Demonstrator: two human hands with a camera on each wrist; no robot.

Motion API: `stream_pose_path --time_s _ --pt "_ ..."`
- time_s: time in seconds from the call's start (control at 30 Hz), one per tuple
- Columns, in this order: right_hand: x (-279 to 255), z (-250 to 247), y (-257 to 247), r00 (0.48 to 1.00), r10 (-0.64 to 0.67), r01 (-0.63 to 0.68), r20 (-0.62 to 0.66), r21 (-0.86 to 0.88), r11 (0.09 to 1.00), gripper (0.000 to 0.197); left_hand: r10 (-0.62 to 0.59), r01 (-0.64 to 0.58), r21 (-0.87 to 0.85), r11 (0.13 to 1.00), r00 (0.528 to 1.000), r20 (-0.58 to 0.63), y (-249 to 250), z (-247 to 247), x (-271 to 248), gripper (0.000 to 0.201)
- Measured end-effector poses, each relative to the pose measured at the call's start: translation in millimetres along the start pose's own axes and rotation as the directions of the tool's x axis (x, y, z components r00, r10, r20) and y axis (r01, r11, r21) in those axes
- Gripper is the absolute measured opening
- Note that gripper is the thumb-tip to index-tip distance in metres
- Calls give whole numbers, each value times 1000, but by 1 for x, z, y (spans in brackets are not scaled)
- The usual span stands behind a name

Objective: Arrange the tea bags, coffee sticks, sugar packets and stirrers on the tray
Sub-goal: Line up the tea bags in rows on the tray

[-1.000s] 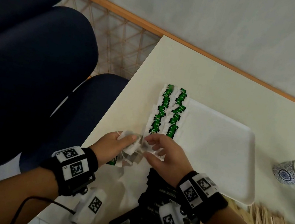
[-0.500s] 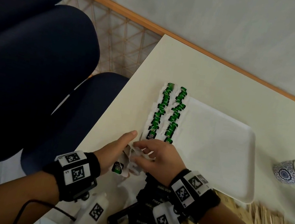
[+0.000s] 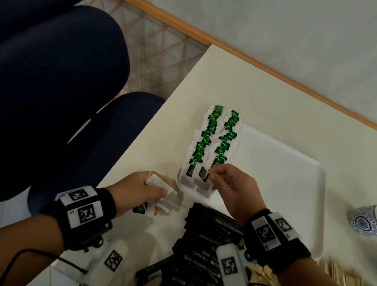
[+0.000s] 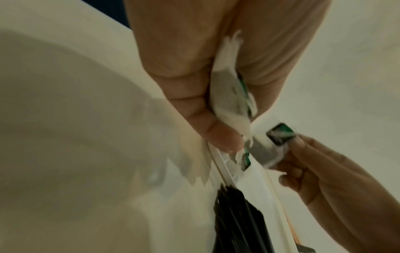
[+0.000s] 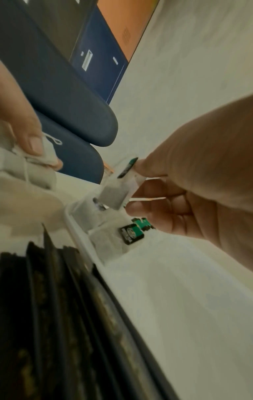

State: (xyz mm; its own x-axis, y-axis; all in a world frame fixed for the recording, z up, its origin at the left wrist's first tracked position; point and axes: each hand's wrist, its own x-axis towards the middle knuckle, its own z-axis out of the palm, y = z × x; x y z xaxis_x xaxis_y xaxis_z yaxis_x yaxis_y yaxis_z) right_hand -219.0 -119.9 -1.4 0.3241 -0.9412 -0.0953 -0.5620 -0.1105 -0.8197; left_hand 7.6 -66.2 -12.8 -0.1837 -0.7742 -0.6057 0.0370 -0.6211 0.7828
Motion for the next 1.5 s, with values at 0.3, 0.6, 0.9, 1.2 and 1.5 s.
stream_pose_path --time_s 0.3,0.6,0.9,1.2,1.5 --pt "-6 -1 33 989 103 -83 101 -183 980 14 -49 48 -29 998 998 -46 -1 -16 -1 19" --pt "0 8 32 990 135 -128 33 -162 979 5 -80 79 -39 996 997 -14 3 -5 5 24" --pt "-10 10 -2 966 -255 242 -30 -229 943 16 -61 64 -51 997 996 67 6 10 7 18" --pt "-10 36 -22 969 -194 222 149 -201 954 38 -21 29 -64 998 992 124 11 18 3 27" --pt "-2 38 -19 967 150 -216 207 346 913 13 -4 9 -30 1000 989 146 6 13 1 45"
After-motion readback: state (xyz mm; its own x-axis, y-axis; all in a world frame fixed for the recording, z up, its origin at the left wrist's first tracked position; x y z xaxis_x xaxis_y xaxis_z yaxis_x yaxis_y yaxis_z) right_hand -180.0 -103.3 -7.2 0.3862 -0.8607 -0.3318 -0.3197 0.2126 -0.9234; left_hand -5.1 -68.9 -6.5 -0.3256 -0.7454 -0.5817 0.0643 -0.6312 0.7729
